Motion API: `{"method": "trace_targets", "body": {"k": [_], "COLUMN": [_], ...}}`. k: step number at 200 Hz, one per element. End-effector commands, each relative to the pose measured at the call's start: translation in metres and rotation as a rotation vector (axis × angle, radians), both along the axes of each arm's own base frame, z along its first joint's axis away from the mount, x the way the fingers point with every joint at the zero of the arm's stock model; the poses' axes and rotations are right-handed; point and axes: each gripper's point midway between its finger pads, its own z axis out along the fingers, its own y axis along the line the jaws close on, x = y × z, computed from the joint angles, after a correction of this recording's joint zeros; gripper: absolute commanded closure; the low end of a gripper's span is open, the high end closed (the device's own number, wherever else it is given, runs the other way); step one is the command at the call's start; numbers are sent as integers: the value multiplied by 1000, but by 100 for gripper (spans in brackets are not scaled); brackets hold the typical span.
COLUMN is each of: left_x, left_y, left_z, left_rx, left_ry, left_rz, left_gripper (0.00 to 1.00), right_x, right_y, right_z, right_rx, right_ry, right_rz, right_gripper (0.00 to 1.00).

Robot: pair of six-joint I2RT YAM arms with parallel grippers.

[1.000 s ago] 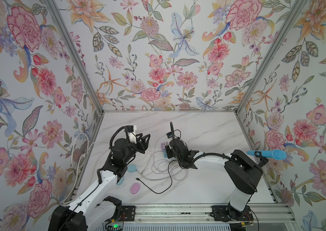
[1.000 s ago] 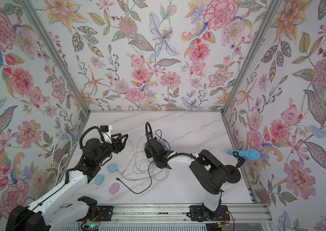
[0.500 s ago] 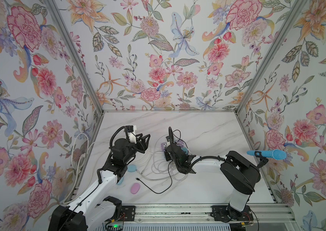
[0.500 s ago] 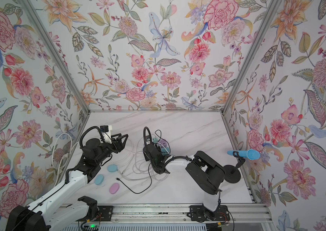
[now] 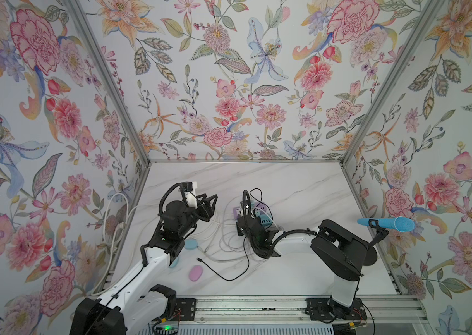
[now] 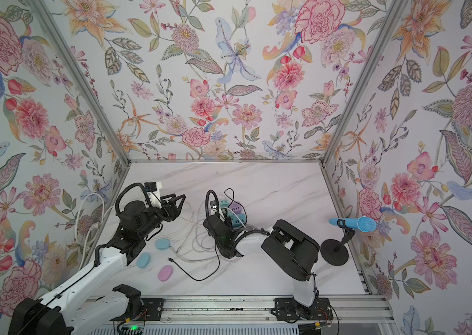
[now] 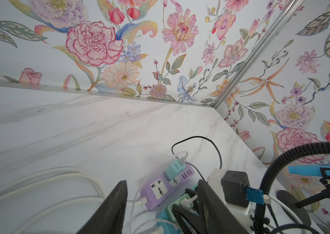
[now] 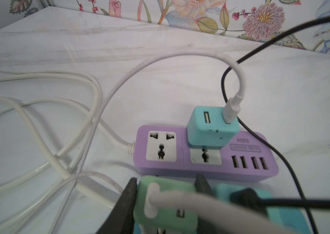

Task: Charge the bluetooth headset
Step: Insert the plug into the socket.

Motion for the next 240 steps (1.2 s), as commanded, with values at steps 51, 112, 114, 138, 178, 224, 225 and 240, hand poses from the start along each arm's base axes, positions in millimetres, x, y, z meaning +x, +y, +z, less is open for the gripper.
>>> {"method": "trace_targets", "body": {"k": [51,112,114,138,178,224,225,240], "left_x": [-1,2,2,4,4,5,5,5], "left_y": [0,-2,-2,-4,-2,-4,-4,-5], "left_z": [-1,-2,-2,-2,3,5,6,7], "left_rx": [-3,-8,-9,-21,-34,-35,-35,-36], "left_ry": [0,6,6,16,3,-6,-7,-12], "left_rz": [-7,-10,-9,-13,-5,-12,-12,-15], "left_gripper": [42,39,39,35,32,31,30,28], "right_x": [3,-3,-4,-11,-11,-3,-2,0], "right_y": [-114,-99,-98,-92,-94,-91,-90,-87], "right_z": [-95,-97,-97,-100,-93,-62,-62,-52], "right_rx": [-268,-285,-283,-267,-215,-162,-160,-141], "right_ry": [243,235,235,247,258,230,230,226], "right_rz": [-198,-189,-187,-177,-174,-173,-173,-166], "right_gripper": [100,100,100,100,85,63,62,53]}}
